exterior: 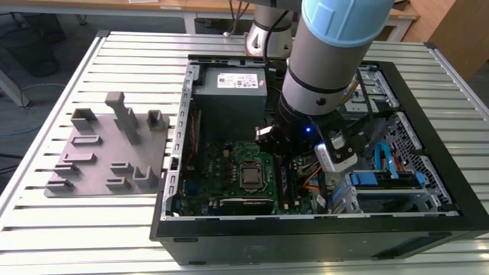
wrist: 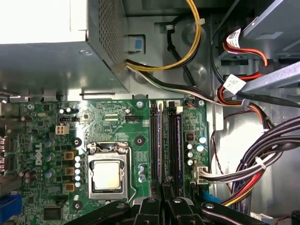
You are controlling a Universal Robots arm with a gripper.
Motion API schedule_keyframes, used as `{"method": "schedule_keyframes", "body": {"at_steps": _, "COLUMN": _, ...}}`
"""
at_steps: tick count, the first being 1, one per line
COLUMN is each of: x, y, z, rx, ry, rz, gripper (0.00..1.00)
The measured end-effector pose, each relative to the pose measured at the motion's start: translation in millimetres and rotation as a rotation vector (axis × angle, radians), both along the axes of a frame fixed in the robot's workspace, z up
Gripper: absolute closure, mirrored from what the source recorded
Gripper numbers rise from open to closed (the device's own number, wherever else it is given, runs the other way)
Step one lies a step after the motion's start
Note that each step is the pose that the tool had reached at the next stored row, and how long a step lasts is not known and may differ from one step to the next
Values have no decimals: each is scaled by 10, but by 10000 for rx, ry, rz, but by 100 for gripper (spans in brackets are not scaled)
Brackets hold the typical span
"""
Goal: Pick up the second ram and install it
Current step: 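Insert the second ram into the second slot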
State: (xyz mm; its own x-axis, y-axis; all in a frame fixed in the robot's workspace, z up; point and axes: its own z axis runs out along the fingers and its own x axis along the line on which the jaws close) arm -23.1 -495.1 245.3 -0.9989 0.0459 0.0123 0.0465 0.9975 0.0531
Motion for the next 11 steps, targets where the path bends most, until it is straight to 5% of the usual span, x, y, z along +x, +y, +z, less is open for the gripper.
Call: {"method": "schedule_keyframes", "body": {"at_steps": 11, "x": 0, "y": 2, "z": -157, "rx": -3, "ry": 1, "rz": 247, "gripper": 87}}
